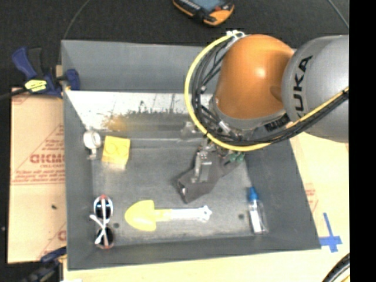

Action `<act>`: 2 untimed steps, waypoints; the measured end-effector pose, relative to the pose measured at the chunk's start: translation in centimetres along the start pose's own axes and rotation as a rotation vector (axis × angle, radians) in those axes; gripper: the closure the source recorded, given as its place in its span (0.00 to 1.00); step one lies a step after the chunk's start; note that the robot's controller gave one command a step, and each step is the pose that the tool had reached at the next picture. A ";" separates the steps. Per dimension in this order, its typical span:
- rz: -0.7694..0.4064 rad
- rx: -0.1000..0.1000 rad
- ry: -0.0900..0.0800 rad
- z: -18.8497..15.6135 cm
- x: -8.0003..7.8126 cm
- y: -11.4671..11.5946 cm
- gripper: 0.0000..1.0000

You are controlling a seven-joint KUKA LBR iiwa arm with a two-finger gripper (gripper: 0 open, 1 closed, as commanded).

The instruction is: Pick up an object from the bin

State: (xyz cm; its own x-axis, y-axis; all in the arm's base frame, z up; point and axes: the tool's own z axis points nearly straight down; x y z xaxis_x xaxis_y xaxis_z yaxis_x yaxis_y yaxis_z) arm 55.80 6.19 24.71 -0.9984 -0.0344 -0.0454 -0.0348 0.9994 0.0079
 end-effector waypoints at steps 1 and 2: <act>-0.046 0.006 0.021 9.1 -1.3 -2.9 0.00; 0.005 -0.001 -0.007 4.2 -1.1 -0.5 0.00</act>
Offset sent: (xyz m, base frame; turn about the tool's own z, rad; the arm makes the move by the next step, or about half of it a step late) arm 0.0114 -0.0041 -0.0452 0.0064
